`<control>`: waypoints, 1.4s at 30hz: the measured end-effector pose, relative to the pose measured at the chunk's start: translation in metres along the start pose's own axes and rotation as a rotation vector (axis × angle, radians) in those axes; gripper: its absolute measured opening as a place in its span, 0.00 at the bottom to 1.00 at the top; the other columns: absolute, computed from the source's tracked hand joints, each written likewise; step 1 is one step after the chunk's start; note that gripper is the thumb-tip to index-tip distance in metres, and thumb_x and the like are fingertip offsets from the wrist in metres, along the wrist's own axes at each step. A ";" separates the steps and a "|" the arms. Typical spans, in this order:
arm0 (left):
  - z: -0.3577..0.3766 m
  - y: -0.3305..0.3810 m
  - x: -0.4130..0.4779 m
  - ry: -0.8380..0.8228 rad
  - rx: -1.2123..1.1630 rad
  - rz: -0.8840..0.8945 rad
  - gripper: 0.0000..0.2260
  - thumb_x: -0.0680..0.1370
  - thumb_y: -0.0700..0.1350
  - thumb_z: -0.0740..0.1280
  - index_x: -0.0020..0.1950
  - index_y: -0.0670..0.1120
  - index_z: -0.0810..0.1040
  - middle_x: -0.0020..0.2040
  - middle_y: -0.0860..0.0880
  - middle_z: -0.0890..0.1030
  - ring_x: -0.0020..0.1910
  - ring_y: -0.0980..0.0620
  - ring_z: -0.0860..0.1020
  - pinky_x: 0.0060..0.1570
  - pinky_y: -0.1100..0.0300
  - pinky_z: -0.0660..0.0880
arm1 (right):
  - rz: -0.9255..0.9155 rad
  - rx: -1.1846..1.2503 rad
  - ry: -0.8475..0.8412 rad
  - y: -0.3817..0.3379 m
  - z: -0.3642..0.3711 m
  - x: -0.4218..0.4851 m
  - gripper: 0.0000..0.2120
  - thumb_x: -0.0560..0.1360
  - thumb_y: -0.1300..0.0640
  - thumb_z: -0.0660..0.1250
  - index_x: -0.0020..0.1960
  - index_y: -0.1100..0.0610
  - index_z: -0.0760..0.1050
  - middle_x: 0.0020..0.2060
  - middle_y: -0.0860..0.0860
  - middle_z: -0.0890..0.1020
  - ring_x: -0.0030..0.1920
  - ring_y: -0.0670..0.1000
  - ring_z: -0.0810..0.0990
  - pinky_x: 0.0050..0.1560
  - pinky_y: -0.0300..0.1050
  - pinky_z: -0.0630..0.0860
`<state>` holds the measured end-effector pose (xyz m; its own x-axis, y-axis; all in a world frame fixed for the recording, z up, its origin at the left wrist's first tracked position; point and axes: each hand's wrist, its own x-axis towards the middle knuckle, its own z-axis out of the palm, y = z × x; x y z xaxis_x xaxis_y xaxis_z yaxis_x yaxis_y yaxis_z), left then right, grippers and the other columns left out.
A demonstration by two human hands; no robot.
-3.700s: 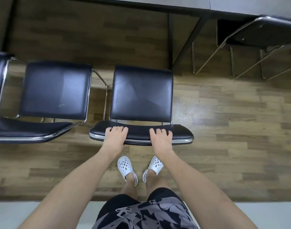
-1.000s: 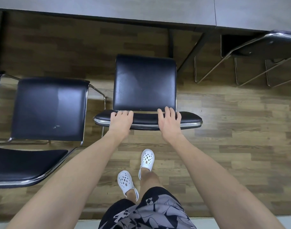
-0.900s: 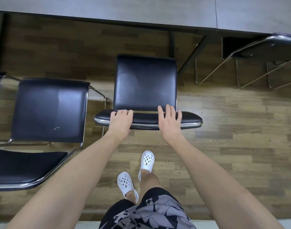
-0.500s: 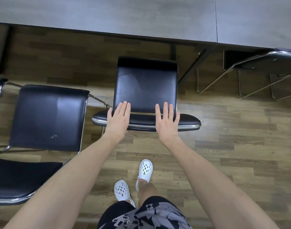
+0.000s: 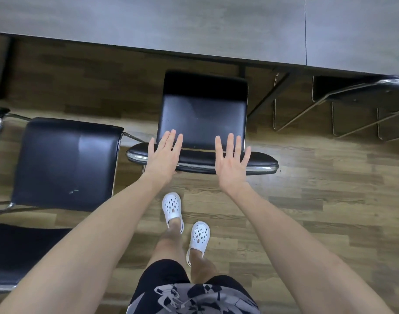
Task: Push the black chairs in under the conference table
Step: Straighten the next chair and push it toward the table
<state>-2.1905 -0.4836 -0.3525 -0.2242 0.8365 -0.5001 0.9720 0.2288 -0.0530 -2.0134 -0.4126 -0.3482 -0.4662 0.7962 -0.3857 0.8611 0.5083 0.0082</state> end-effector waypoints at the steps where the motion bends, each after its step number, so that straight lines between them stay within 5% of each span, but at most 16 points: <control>1: -0.001 -0.002 0.003 0.006 0.006 0.005 0.48 0.74 0.40 0.72 0.79 0.45 0.38 0.80 0.45 0.41 0.79 0.48 0.41 0.75 0.42 0.47 | 0.007 -0.002 0.000 -0.001 0.000 0.003 0.46 0.72 0.69 0.62 0.78 0.55 0.35 0.77 0.63 0.41 0.76 0.65 0.38 0.73 0.67 0.41; 5: -0.010 -0.007 0.015 0.009 0.002 0.023 0.50 0.74 0.47 0.73 0.79 0.44 0.37 0.80 0.45 0.40 0.79 0.48 0.40 0.75 0.42 0.47 | 0.028 -0.019 -0.003 -0.002 -0.005 0.016 0.44 0.73 0.69 0.61 0.78 0.55 0.35 0.77 0.61 0.41 0.76 0.64 0.38 0.73 0.66 0.42; 14: -0.029 -0.024 0.051 0.060 -0.024 0.048 0.48 0.74 0.35 0.70 0.79 0.44 0.35 0.80 0.45 0.39 0.79 0.47 0.39 0.75 0.42 0.45 | 0.069 -0.043 -0.009 -0.009 -0.022 0.053 0.49 0.69 0.72 0.63 0.77 0.56 0.34 0.77 0.57 0.39 0.76 0.63 0.37 0.71 0.68 0.40; 42: -0.091 -0.038 0.168 0.130 -0.004 0.075 0.48 0.72 0.31 0.67 0.78 0.43 0.33 0.80 0.43 0.39 0.79 0.45 0.40 0.75 0.42 0.45 | 0.088 -0.082 0.036 0.018 -0.064 0.173 0.51 0.69 0.70 0.66 0.77 0.56 0.34 0.77 0.58 0.39 0.76 0.64 0.38 0.72 0.65 0.43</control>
<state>-2.2715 -0.3066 -0.3556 -0.1588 0.9085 -0.3864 0.9861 0.1654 -0.0164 -2.0914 -0.2442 -0.3560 -0.3975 0.8496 -0.3468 0.8806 0.4594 0.1163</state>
